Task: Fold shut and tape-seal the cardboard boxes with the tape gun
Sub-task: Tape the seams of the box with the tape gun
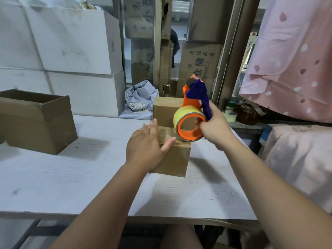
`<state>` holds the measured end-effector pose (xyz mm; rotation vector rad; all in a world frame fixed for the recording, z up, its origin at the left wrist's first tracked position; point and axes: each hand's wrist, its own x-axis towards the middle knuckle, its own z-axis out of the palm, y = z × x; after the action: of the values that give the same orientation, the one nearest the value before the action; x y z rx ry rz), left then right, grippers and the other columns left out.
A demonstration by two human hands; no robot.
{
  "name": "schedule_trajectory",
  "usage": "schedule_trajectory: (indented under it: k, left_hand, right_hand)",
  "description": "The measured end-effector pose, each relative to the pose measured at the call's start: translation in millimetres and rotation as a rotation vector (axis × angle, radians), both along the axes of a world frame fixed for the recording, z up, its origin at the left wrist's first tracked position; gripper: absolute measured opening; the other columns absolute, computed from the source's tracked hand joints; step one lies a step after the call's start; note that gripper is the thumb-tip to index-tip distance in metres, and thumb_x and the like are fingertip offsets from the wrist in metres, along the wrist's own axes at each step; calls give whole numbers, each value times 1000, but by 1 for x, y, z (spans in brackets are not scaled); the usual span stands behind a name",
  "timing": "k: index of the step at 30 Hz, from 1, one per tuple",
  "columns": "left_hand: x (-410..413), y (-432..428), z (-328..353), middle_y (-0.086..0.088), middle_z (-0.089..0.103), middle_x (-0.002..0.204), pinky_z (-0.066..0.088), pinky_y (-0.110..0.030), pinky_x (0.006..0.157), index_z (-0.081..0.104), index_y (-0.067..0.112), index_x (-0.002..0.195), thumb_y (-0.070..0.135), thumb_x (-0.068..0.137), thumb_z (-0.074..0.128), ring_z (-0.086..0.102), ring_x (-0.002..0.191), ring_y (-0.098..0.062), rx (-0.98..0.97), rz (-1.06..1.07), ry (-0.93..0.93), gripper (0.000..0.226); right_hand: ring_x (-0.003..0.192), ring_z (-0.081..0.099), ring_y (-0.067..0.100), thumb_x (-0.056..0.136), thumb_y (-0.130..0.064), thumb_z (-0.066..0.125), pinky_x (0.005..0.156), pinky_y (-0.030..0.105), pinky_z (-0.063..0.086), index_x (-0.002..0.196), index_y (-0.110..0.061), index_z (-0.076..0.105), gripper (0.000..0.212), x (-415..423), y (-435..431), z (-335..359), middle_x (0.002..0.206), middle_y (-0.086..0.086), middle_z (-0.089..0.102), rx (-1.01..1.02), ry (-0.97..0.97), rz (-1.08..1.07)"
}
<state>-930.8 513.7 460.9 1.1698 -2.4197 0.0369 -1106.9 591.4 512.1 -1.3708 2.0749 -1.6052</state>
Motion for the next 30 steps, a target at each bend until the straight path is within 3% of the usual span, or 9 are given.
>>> schedule_trajectory:
  k: [3, 6, 12, 16, 21, 23, 30]
  left_hand:
    - [-1, 0, -1, -2, 26, 156, 14, -31, 115, 20, 20, 150, 73, 82, 8, 18, 144, -16, -16, 2, -48, 88]
    - [-2, -1, 0, -3, 24, 156, 12, -32, 115, 22, 23, 150, 73, 83, 7, 17, 145, -17, -11, -3, -79, 85]
    - [-1, -1, 1, -3, 26, 156, 15, -32, 115, 29, 23, 148, 72, 83, 6, 18, 144, -18, -23, -3, -103, 85]
    - [1, 0, 3, -2, 26, 156, 15, -32, 115, 29, 24, 147, 73, 75, -2, 18, 144, -17, -11, -28, -92, 93]
    - [0, 0, -1, -5, 24, 156, 15, -33, 115, 15, 34, 150, 74, 70, -11, 17, 145, -19, -32, -36, -93, 94]
    - [0, 1, -2, -8, 24, 155, 15, -34, 115, 9, 42, 149, 74, 69, -14, 18, 144, -22, -49, -45, -100, 89]
    - [0, 5, 3, -8, 22, 156, 12, -33, 116, 23, 41, 147, 71, 71, -8, 17, 144, -22, -24, -51, -129, 87]
  right_hand:
    - [100, 59, 26, 80, 9, 51, 80, 41, 52, 119, -32, 54, 57, -12, 5, 6, 104, -4, 63, 9, 106, -39]
    - [99, 58, 27, 78, 12, 49, 87, 47, 50, 116, -30, 55, 57, -18, 13, 5, 103, -2, 62, 32, 189, -49]
    - [96, 52, 23, 80, 13, 49, 78, 32, 44, 120, -25, 55, 56, -19, 22, 3, 104, 2, 61, 51, 305, -61]
    - [97, 47, 17, 82, 13, 52, 79, 29, 39, 127, -25, 53, 59, -25, 33, -4, 105, -3, 56, 90, 301, -77]
    - [100, 51, 22, 80, 13, 52, 80, 31, 42, 127, -25, 52, 61, -28, 34, -14, 110, 2, 60, 100, 289, -87]
    - [101, 50, 23, 80, 13, 51, 78, 28, 39, 129, -24, 51, 61, -30, 36, -23, 113, 4, 60, 124, 263, -97]
    - [103, 51, 19, 77, 18, 44, 80, 26, 39, 123, -25, 55, 64, -29, 39, -52, 113, 2, 61, 44, 84, -157]
